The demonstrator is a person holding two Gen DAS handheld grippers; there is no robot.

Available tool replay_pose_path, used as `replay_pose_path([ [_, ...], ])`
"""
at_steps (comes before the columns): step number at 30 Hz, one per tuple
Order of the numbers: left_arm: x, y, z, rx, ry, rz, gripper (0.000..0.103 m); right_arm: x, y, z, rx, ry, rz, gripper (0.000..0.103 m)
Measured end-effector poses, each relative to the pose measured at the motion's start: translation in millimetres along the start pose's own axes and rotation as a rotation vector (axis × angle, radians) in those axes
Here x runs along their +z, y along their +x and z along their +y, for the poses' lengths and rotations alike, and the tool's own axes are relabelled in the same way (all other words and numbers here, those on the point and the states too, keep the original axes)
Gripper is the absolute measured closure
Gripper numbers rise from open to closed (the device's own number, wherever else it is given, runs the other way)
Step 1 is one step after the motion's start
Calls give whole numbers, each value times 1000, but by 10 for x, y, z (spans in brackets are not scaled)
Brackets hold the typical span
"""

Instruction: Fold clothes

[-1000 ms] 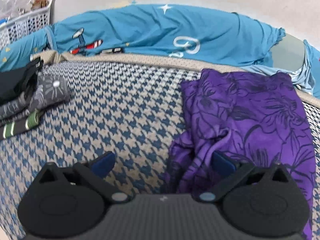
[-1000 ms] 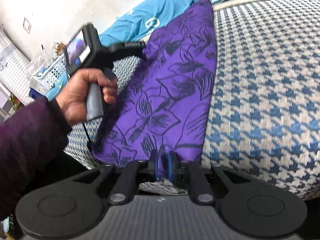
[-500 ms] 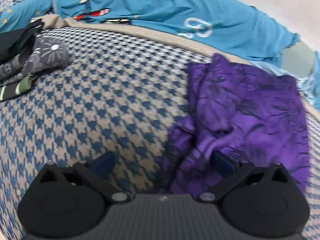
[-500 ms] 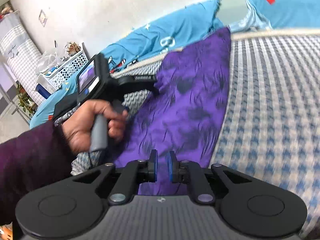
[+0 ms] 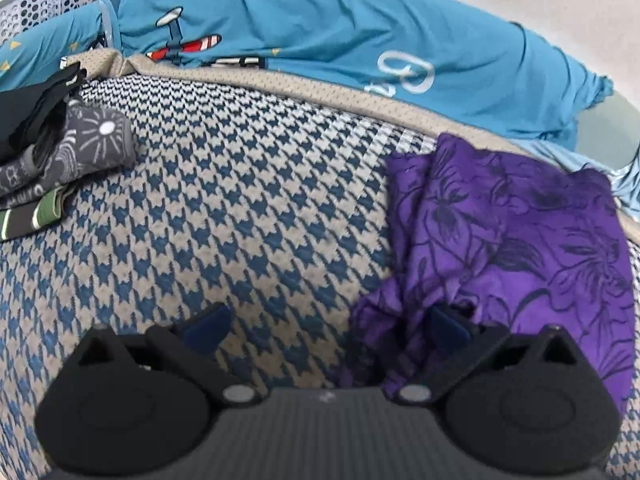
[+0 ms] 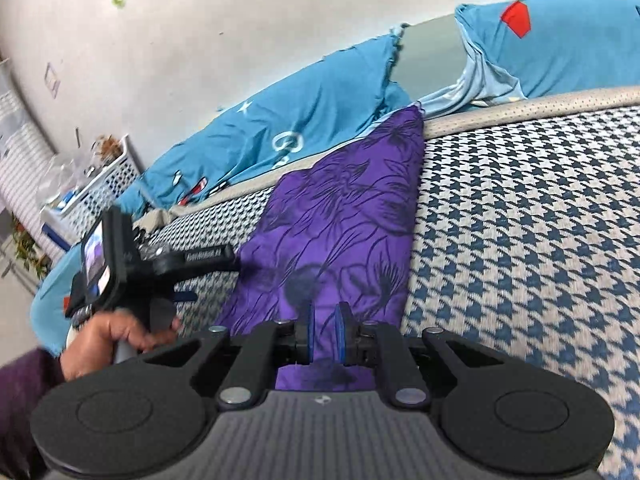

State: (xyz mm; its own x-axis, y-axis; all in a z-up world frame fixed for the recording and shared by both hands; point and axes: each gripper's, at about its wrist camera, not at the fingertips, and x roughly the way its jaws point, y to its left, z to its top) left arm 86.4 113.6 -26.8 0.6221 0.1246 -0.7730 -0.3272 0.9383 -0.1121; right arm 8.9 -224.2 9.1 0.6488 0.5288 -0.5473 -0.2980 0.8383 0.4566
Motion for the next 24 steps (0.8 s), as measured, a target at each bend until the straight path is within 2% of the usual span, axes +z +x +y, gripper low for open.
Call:
replay_pose_path([
  [2, 21, 39, -20, 8, 12, -1, 0, 50, 61, -26, -7, -2, 0, 82],
  [7, 24, 117, -58, 29, 29, 3, 0, 206, 276, -110, -16, -2, -6, 75],
  [15, 55, 198, -150, 77, 57, -15, 0, 542, 595, -421, -32, 109, -83, 59],
  [19, 73, 247, -130, 79, 31, -6, 0, 664, 772, -566, -36, 149, -98, 55],
  [21, 73, 246, -124, 79, 18, 2, 0, 716, 850, -627, -33, 165, -103, 49],
  [24, 78, 240, -105, 75, -5, 18, 0, 780, 954, -720, -20, 197, -109, 47],
])
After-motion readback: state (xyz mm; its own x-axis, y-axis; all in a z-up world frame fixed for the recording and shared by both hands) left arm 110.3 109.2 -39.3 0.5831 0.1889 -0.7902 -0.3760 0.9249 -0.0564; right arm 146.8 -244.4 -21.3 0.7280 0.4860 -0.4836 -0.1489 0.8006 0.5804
